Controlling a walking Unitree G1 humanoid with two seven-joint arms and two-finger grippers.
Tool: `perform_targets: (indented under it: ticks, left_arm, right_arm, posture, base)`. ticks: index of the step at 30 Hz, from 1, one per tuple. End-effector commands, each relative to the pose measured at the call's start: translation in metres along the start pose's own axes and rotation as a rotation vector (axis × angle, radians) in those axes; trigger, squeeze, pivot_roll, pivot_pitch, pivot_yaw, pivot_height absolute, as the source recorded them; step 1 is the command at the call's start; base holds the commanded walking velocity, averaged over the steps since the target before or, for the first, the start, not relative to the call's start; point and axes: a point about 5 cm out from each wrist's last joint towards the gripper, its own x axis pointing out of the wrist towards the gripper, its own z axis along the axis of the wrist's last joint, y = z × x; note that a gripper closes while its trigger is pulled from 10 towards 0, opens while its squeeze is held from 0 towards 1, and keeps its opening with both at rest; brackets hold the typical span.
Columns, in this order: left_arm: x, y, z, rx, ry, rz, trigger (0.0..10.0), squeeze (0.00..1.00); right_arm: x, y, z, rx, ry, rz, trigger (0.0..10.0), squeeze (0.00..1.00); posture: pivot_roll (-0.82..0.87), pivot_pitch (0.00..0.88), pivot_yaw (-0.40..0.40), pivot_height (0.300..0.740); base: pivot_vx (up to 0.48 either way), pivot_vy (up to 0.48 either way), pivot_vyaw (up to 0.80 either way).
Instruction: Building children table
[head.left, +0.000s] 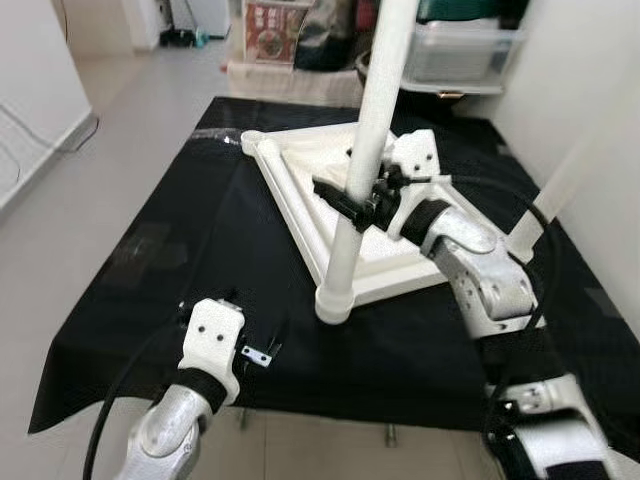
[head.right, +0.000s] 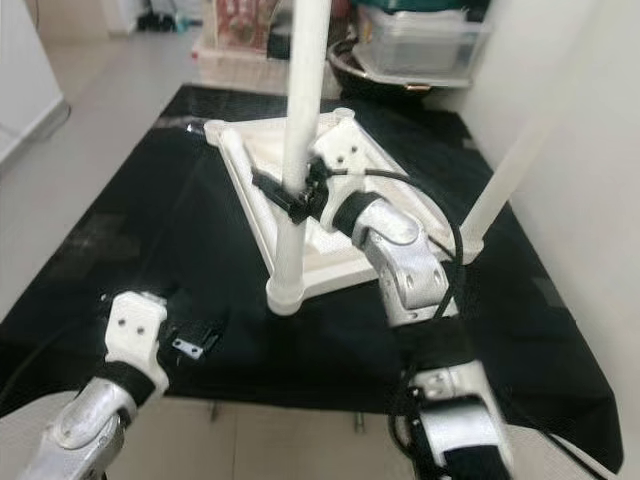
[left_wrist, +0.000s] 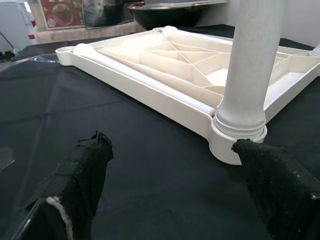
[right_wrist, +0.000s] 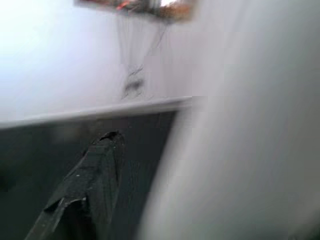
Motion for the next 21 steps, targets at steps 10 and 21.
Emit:
perform_targets:
  ticks: [10, 21]
  left_arm:
    - [0.002, -0.006, -0.001, -0.033, 0.014, -0.017, 10.0, 0.00]
    - [0.000, -0.006, -0.002, -0.055, 0.020, -0.018, 10.0, 0.00]
  right_arm:
    - [0.025, 0.030, -0.038, 0.067, 0.083, 0.295, 10.0, 0.00]
    - [-0.022, -0.041, -0.093, 0.358, 0.309, -1.043, 0.0, 0.00]
  posture:
    - [0.18, 0.000, -0.104, 0.740]
    - [0.17, 0.000, -0.104, 0.740]
  base:
    - [0.000, 0.000, 0.00]
    - [0.000, 0.000, 0.00]
